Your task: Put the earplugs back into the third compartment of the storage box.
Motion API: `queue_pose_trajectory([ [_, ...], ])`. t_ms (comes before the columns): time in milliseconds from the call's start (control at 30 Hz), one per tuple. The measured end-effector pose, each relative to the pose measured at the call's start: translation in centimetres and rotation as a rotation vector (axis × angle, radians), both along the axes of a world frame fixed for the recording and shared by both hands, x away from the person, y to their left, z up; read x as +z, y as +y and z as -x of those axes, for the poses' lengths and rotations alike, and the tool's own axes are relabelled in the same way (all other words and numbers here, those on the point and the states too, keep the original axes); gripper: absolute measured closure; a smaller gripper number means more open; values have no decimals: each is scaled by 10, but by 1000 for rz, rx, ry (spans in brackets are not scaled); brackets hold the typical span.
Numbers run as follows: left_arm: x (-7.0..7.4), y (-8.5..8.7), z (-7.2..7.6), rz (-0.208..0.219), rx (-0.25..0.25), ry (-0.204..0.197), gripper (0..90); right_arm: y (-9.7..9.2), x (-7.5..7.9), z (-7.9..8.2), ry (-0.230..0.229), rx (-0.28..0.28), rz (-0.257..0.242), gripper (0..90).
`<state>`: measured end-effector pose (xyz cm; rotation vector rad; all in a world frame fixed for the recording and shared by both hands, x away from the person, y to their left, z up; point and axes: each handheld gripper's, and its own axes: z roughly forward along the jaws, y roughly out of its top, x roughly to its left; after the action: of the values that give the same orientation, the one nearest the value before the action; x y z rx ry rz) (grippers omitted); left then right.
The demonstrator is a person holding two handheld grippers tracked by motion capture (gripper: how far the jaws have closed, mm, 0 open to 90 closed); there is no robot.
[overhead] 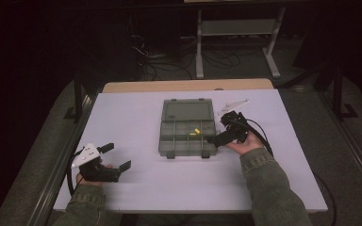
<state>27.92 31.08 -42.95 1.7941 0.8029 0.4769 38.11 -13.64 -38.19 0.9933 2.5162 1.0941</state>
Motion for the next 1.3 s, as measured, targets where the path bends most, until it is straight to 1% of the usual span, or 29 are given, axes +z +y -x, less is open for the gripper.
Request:
queue_pose_trajectory([
  [200,0,0,0,-1,-2,1,0,-12,-2,7,-10,-20,-21,0],
  [267,0,0,0,-1,-2,1,0,-17,-2,10,-7,-26,-25,0],
  [400,0,-1,0,-2,-2,2,0,-25,-3,16,-15,-38,-51,0],
  [533,0,0,0,-2,-1,1,0,-30,-6,24,-17,-49,-54,0],
  [633,0,-1,0,-1,-2,3,0,-36,-9,30,-29,-59,-71,0],
  [833,0,-1,0,-6,-4,1,0,-46,-18,43,-31,-74,-92,0],
  [1000,-1,-3,0,-12,-10,3,0,-55,-24,52,-42,-91,-118,0],
  [1067,-1,-3,0,-12,-11,4,0,-59,-26,56,-51,-100,-132,0],
  [1167,-1,-3,0,-11,-10,4,0,-65,-29,61,-64,-112,-139,0],
  [1300,-1,-3,0,-14,-14,3,0,-73,-30,69,-99,-131,-166,0],
])
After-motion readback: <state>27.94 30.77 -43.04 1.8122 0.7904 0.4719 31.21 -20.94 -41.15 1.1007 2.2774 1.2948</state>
